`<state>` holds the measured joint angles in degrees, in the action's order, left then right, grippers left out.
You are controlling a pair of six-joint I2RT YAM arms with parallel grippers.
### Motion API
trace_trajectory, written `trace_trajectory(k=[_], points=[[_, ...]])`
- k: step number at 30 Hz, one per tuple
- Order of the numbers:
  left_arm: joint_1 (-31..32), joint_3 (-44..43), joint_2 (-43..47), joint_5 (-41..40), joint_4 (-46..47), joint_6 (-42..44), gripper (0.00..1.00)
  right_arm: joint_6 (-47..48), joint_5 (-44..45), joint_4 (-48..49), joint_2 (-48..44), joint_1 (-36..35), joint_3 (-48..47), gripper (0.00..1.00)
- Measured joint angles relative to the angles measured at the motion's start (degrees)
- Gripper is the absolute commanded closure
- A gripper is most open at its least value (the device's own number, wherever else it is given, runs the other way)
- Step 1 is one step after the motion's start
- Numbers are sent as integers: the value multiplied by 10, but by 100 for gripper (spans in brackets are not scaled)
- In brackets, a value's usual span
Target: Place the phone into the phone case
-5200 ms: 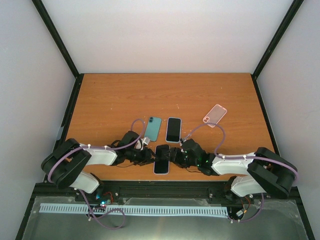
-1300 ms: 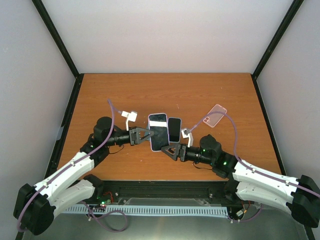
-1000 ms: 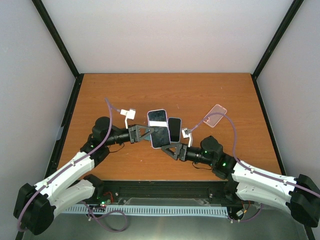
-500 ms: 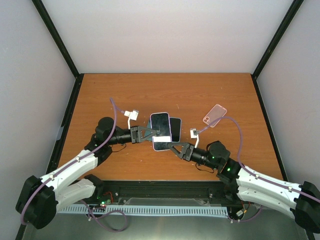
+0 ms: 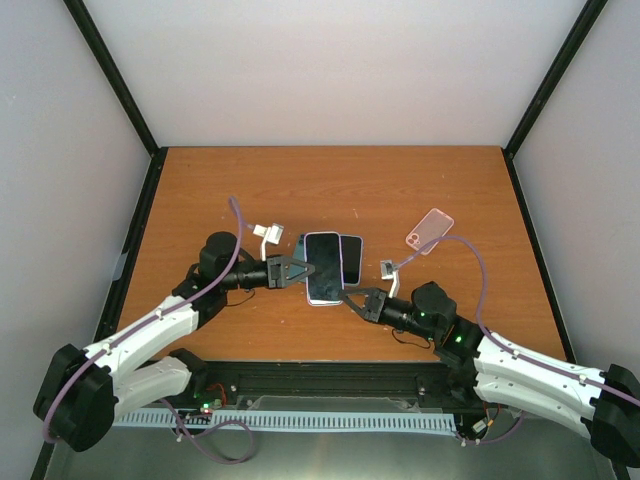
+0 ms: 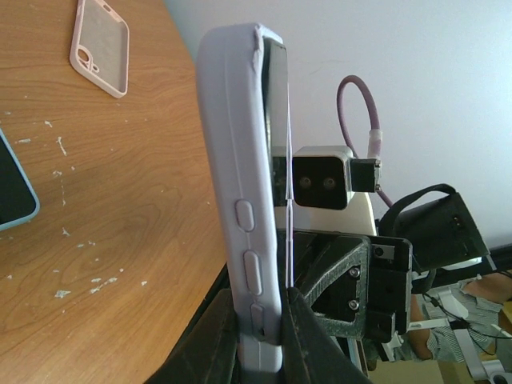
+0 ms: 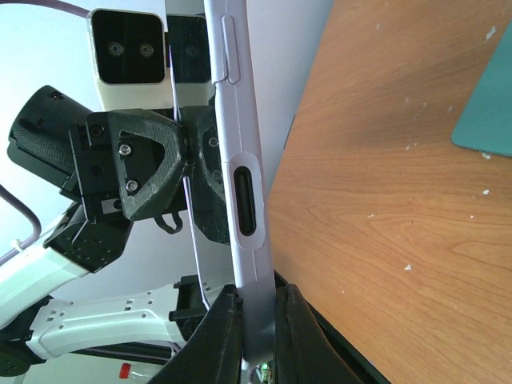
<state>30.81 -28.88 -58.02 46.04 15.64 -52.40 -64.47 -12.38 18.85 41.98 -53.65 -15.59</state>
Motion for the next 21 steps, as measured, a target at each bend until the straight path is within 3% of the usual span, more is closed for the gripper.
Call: trace_trajectory(k=[5, 11, 13, 18, 21], points=[[2, -8, 0, -9, -26, 16, 100, -19, 0, -1, 5, 0, 0, 97], [2, -9, 1, -19, -39, 25, 100, -17, 1, -14, 9, 0, -2, 57], [-5, -16, -3, -38, -65, 39, 100, -6, 2, -30, 2, 0, -10, 51], [-50, -63, -36, -56, -135, 70, 100, 52, 38, -113, -19, 0, -59, 49], [-109, -76, -45, -58, -164, 82, 100, 98, 88, -188, -13, 1, -113, 51]])
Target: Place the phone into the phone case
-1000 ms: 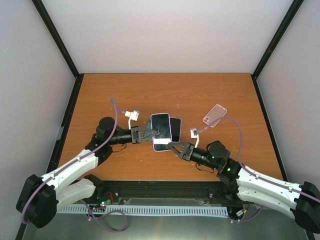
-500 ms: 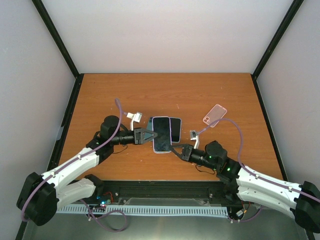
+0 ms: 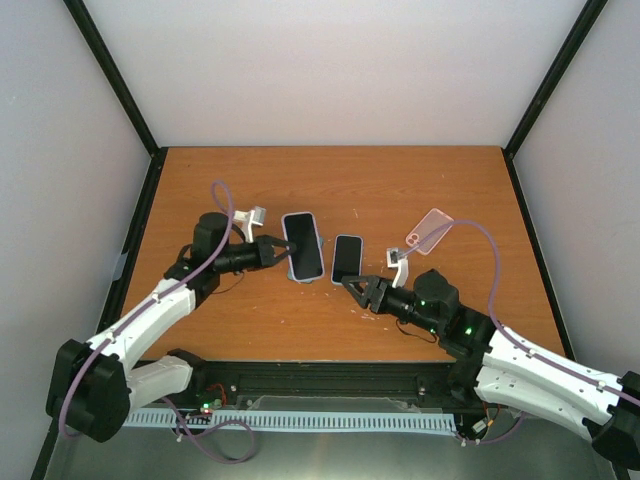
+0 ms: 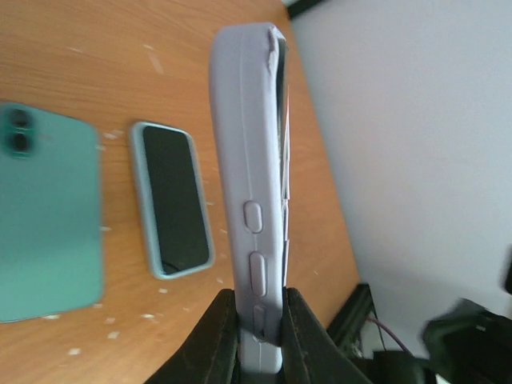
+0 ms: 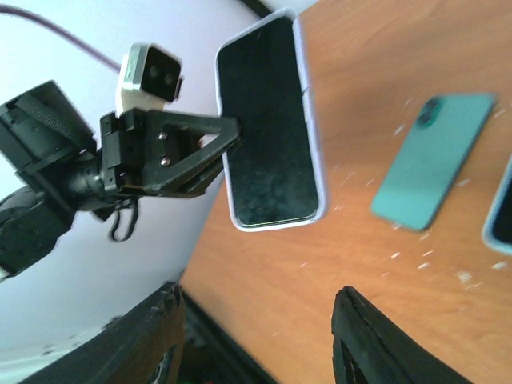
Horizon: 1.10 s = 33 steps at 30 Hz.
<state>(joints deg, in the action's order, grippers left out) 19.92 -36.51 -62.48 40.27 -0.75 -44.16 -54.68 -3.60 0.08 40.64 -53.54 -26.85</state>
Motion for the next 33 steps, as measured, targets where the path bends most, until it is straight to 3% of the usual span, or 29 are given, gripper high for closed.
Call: trace_trajectory(k=[6, 12, 17, 22, 30, 33], points=[[-114, -12, -45, 2, -60, 34, 100, 101, 91, -137, 70, 39, -118, 57], [-202, -13, -116, 2, -102, 71, 100, 165, 128, -223, 186, 141, -192, 62], [-216, -13, -184, 4, -104, 95, 100, 204, 119, -233, 283, 222, -206, 68], [-219, -13, -251, 4, -106, 112, 97, 225, 116, -224, 385, 282, -219, 65], [-224, -34, -279, -3, -122, 120, 74, 253, 154, -212, 548, 333, -312, 69], [-224, -33, -282, -40, -126, 116, 54, 260, 167, -212, 592, 338, -351, 69]])
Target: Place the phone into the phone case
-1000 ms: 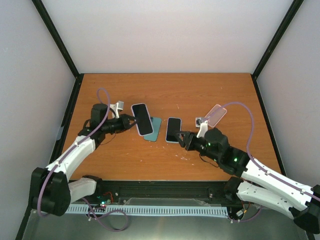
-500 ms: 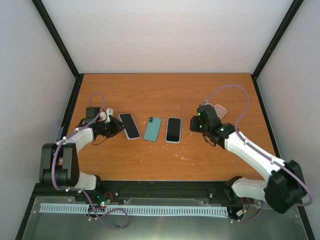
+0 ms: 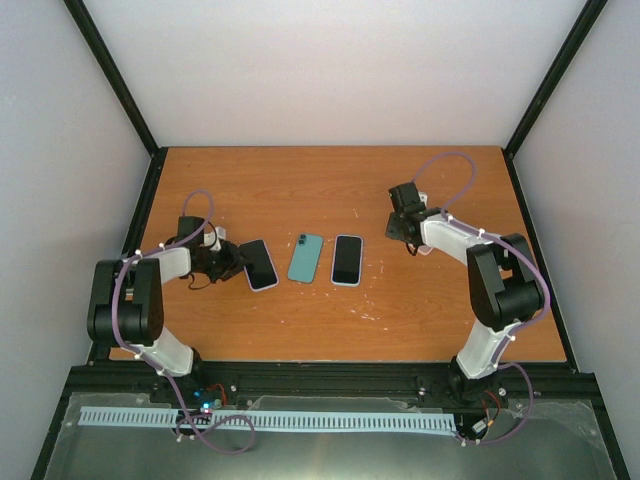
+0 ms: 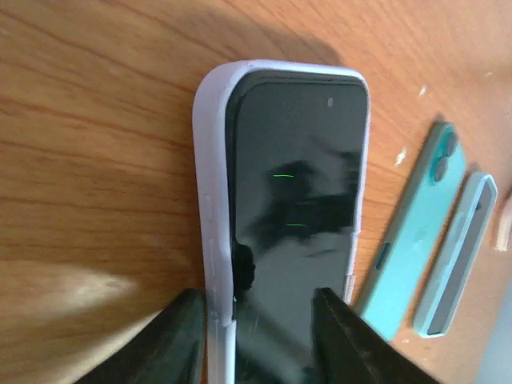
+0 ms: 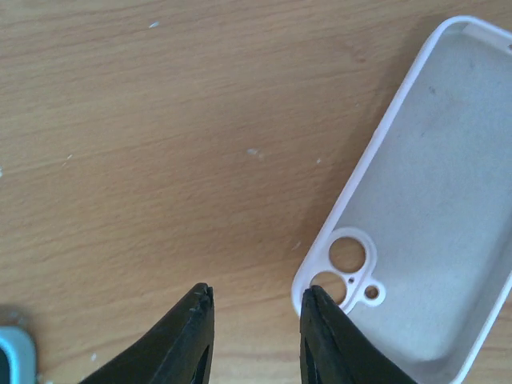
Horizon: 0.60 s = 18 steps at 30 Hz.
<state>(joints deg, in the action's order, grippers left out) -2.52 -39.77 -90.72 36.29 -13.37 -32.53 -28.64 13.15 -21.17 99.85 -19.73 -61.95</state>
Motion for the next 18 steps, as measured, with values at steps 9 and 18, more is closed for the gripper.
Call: trace_trajectory(k=[9, 18], points=[[0, 3, 50, -57, -9, -16, 15, 4, 16, -5, 54, 35, -23, 68], [0, -4, 105, -49, -27, 12, 12, 6, 12, -15, 88, 37, -36, 81]])
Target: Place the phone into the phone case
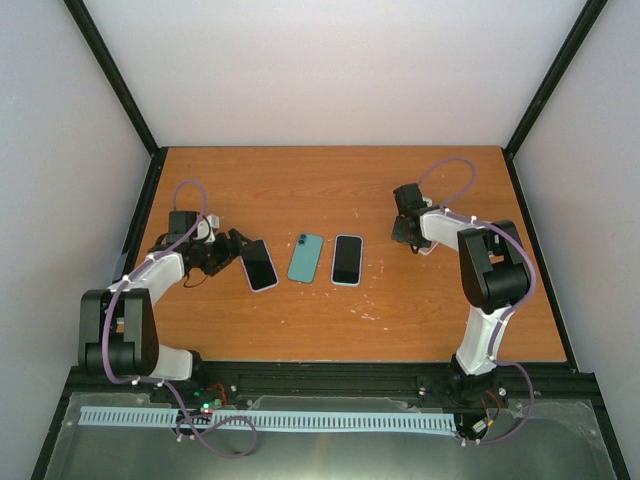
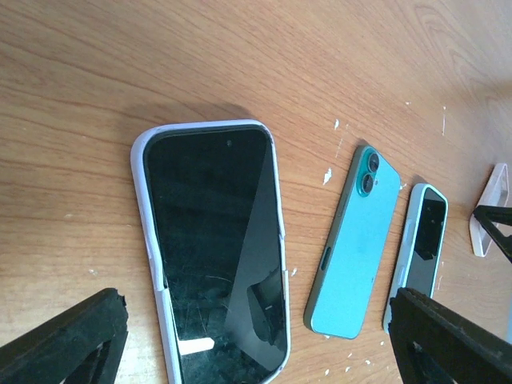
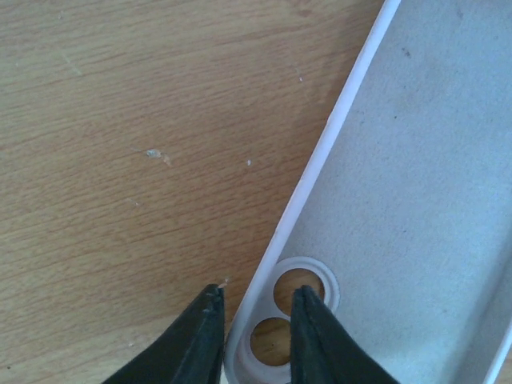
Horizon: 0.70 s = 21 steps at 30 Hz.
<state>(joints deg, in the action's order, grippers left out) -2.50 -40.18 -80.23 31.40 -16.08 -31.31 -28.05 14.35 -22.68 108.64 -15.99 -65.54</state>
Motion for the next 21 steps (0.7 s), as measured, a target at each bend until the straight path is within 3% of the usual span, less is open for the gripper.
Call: trace_trajectory(k=[6, 13, 21], points=[[21, 0, 19, -5, -9, 11, 15, 10, -16, -3, 0, 0, -1, 97], [89, -18, 13, -23, -16, 12, 14, 15, -47, -14, -35, -3, 34, 97], [146, -84, -41, -52, -20, 24, 9, -17, -94, -39, -216, -69, 154, 97]])
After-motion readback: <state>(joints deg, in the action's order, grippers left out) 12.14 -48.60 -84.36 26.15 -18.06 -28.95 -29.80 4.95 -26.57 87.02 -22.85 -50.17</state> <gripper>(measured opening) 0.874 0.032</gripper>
